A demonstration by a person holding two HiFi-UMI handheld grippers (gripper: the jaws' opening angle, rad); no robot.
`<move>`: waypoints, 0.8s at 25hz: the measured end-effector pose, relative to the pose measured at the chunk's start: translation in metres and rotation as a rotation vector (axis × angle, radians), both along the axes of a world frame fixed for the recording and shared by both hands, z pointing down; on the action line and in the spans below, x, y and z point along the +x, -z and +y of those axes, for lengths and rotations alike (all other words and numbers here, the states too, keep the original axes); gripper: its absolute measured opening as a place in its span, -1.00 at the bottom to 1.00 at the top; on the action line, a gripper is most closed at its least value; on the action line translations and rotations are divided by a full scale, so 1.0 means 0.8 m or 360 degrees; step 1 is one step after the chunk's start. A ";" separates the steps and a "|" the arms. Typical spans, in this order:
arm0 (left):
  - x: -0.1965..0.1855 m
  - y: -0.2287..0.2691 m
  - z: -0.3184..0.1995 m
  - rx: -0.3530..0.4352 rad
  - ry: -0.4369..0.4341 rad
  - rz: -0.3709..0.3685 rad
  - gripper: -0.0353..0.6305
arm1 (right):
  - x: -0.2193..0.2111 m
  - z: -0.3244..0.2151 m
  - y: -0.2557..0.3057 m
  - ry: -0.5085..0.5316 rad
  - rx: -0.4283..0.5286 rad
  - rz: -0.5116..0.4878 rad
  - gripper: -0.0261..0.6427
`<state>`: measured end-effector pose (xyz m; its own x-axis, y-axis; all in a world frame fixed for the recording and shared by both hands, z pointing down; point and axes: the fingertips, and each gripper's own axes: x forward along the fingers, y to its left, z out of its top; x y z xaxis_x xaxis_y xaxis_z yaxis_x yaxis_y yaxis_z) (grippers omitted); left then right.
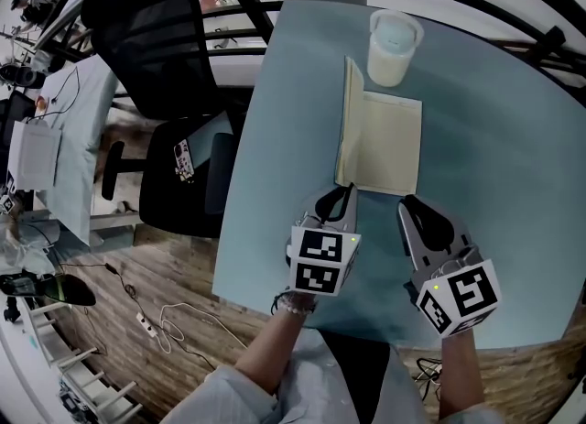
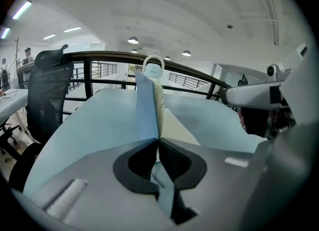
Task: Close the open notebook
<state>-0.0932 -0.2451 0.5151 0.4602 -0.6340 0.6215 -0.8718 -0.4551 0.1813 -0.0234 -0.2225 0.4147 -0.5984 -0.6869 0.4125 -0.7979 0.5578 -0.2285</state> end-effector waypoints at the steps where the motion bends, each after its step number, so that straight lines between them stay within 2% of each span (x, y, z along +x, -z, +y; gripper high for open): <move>1: 0.003 0.000 0.000 -0.0001 -0.0014 -0.0003 -0.84 | -0.003 -0.001 -0.004 0.0029 -0.0009 -0.0002 -0.82; 2: 0.006 0.000 0.001 -0.0001 -0.0026 -0.0006 -0.84 | -0.007 -0.003 -0.007 0.0055 -0.0019 -0.0011 -0.67; 4: 0.011 0.000 0.001 0.0001 -0.0046 -0.0011 -0.84 | -0.014 -0.006 -0.010 0.0092 -0.0044 -0.0057 -0.55; 8: 0.018 -0.004 0.002 0.0012 -0.0087 -0.0045 -0.84 | -0.027 -0.018 -0.010 0.0113 -0.0093 -0.0166 -0.42; 16: 0.026 -0.004 0.003 0.0014 -0.0123 -0.0067 -0.84 | -0.057 -0.039 -0.007 0.0170 -0.0155 -0.0213 -0.31; 20: 0.029 -0.012 0.008 0.0002 -0.0123 -0.0089 -0.84 | -0.069 -0.043 -0.015 0.0177 -0.0203 -0.0154 -0.31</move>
